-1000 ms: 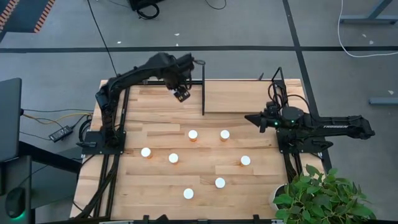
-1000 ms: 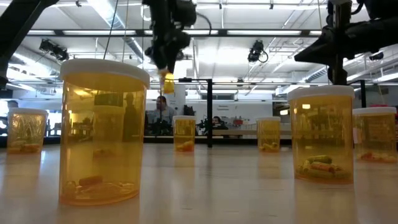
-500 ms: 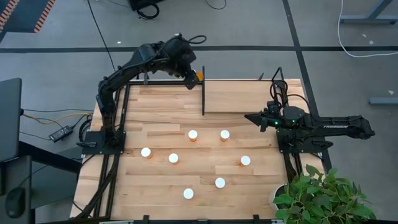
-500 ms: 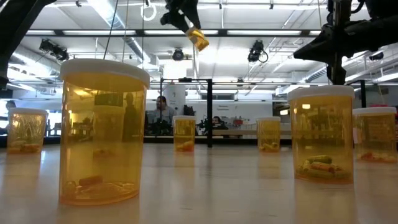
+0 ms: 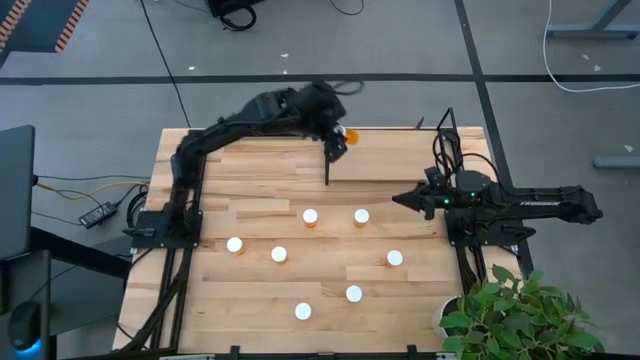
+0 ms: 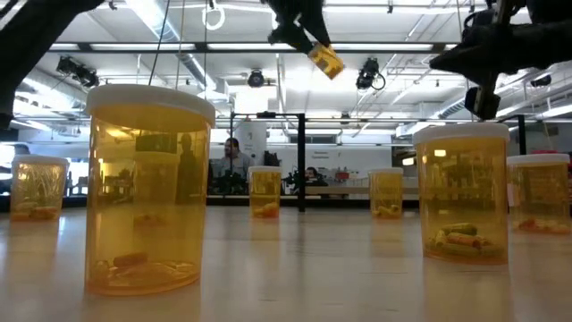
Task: Pick and place medicine bottles onto shelf by color
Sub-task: Put the orange pill bottle on the shelf
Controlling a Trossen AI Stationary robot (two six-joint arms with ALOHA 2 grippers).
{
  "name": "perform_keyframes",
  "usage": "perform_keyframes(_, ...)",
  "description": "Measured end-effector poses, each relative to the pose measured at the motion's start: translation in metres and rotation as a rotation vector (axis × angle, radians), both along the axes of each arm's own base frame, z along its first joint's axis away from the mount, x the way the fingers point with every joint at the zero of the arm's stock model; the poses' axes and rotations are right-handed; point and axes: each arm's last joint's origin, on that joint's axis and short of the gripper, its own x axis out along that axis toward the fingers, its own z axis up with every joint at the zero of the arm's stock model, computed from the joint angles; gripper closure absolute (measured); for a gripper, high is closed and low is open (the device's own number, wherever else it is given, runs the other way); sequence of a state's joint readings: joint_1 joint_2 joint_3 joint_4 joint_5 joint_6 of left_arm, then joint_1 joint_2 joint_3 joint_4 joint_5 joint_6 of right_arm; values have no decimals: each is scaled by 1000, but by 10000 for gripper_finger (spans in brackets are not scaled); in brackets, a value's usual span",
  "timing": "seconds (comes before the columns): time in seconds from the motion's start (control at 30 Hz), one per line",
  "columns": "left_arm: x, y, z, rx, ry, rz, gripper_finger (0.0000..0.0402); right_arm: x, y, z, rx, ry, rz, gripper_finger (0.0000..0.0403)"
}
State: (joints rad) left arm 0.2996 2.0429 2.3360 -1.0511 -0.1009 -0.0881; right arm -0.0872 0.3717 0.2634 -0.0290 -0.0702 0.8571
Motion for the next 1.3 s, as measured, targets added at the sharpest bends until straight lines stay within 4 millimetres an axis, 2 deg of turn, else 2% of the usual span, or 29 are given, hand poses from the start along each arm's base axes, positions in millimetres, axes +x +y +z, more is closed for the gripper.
perform_keyframes(0.13,16,-2,-20,-11,47,-19,176,-2,4,21,-20,-63,124,381)
perform_keyframes(0.27,29,2,-40,-2,86,-37,179,-10,5,64,-146,-196,158,381)
perform_keyframes(0.43,42,8,-60,32,126,-79,177,-30,6,120,-325,-297,98,381)
perform_keyframes(0.63,54,15,-81,98,183,-124,176,-48,3,158,-445,-243,-33,381)
perform_keyframes(0.77,60,23,-98,141,233,-158,180,-49,2,168,-471,-159,-44,381)
perform_keyframes(1.07,72,35,-134,179,327,-230,170,-24,0,167,-447,-16,-16,381)
perform_keyframes(1.3,75,35,-140,237,360,-313,176,-5,0,161,-410,40,43,381)
